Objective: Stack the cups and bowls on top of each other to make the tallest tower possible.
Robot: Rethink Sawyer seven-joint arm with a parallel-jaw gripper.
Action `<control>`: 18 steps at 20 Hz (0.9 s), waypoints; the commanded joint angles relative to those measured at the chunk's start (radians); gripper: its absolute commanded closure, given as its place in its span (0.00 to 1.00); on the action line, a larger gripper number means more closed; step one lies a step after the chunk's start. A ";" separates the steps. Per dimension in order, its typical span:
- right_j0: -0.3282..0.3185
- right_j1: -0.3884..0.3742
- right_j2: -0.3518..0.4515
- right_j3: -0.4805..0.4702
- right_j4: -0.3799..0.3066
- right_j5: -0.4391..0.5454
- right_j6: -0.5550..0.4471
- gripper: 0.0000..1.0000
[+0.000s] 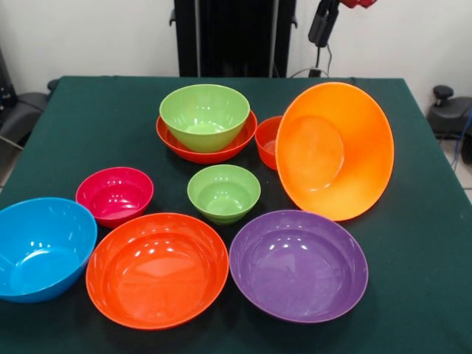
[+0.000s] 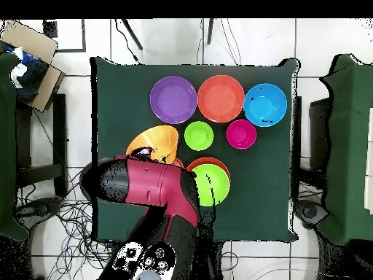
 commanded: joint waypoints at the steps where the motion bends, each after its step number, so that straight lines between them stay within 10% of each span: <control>1: 0.033 0.037 0.089 -0.066 0.002 0.142 0.078 1.00; 18: 0.020 0.059 0.038 0.046 -0.078 -0.046 0.024 1.00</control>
